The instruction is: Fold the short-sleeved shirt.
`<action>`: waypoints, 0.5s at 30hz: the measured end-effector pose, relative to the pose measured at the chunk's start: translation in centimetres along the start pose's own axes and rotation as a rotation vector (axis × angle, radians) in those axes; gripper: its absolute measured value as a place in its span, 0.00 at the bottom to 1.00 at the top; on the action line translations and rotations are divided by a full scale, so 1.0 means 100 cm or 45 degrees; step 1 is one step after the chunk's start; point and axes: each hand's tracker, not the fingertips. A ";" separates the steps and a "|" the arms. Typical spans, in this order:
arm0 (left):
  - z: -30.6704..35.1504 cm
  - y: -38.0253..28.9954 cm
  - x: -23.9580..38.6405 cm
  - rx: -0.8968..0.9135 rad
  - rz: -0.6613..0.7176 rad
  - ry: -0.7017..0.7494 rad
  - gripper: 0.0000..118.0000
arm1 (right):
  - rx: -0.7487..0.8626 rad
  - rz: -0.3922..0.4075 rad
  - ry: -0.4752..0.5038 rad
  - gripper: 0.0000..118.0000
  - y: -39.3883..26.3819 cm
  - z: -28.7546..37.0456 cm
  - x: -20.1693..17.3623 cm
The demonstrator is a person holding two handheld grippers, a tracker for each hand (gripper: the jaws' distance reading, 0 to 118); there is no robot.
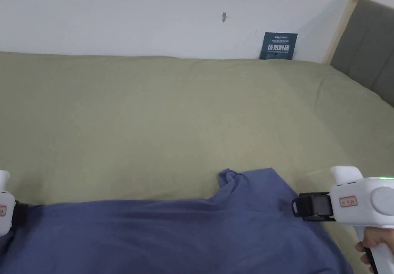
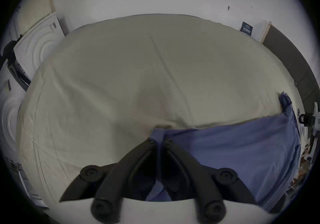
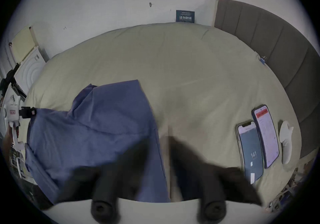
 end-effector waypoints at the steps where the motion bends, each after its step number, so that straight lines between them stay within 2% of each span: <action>1: 0.000 0.000 0.001 -0.001 -0.008 0.003 0.05 | 0.040 0.009 0.003 0.93 0.004 -0.004 -0.002; 4: -0.002 0.001 0.000 -0.004 -0.024 0.008 0.05 | -0.036 0.047 -0.075 0.86 0.014 -0.027 -0.006; 5: -0.002 0.000 0.000 -0.004 -0.024 0.008 0.05 | -0.045 0.049 -0.082 0.77 0.013 -0.032 -0.007; 6: -0.001 0.000 0.000 -0.004 -0.021 0.008 0.05 | -0.042 0.055 -0.079 0.63 0.013 -0.034 -0.006; 7: -0.001 0.001 -0.001 -0.004 -0.020 0.006 0.05 | -0.030 0.061 -0.056 0.55 0.011 -0.032 -0.006; 8: 0.002 0.000 -0.002 -0.002 -0.020 0.005 0.05 | -0.010 0.060 -0.058 0.34 0.010 -0.025 -0.008; 9: 0.005 -0.001 -0.002 0.002 -0.021 0.003 0.05 | 0.019 0.076 -0.032 0.00 0.009 -0.016 -0.009; 10: 0.009 -0.002 -0.003 0.013 -0.024 -0.001 0.05 | 0.051 0.081 0.026 0.00 0.008 -0.010 -0.010; 11: 0.015 -0.002 -0.005 0.026 -0.024 -0.012 0.05 | 0.097 0.076 -0.024 0.00 0.005 0.000 -0.012; 15: 0.052 -0.007 -0.016 0.094 0.004 -0.048 0.05 | 0.159 0.078 0.010 0.00 -0.002 0.036 -0.011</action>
